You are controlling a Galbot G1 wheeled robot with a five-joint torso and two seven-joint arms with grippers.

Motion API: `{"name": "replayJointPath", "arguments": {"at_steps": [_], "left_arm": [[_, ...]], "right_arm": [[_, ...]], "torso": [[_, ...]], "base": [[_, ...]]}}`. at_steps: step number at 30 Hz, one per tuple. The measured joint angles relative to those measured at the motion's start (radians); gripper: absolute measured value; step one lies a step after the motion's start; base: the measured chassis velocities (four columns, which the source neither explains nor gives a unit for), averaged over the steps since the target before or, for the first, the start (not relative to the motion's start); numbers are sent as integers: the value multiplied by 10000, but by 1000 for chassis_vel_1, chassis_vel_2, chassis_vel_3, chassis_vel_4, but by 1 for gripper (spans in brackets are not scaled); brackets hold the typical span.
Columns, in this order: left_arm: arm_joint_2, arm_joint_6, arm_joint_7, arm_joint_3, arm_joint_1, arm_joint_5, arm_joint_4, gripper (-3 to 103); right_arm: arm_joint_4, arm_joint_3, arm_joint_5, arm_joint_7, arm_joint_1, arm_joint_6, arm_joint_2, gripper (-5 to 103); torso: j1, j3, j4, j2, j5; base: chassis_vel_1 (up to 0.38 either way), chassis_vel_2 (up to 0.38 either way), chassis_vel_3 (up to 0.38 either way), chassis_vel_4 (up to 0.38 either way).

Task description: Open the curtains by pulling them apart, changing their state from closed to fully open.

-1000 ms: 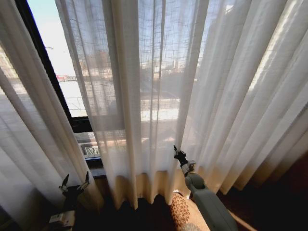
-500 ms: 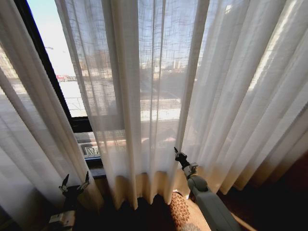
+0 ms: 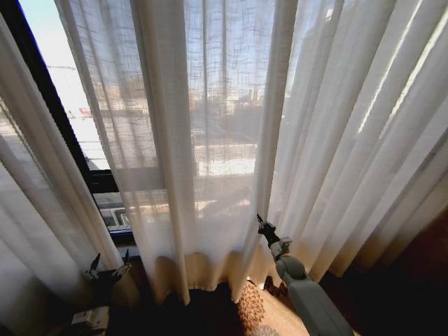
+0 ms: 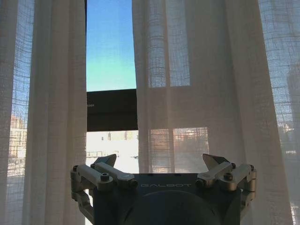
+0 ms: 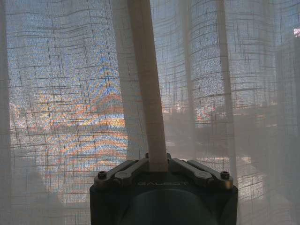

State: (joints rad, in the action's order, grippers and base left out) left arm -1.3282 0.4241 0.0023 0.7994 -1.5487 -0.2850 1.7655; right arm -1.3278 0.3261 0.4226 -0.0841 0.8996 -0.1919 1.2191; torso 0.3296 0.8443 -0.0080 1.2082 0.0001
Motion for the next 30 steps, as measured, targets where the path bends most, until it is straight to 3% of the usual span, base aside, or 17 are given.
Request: {"name": "replayJointPath", "arguments": {"at_steps": [30], "left_arm": [[0, 0, 0, -1, 0, 0, 0, 100]], "right_arm": [[159, 340, 48, -329, 127, -108, -105, 0]], "torso": [[0, 0, 0, 0, 0]], "base": [[-348, -350, 357, 340]]}}
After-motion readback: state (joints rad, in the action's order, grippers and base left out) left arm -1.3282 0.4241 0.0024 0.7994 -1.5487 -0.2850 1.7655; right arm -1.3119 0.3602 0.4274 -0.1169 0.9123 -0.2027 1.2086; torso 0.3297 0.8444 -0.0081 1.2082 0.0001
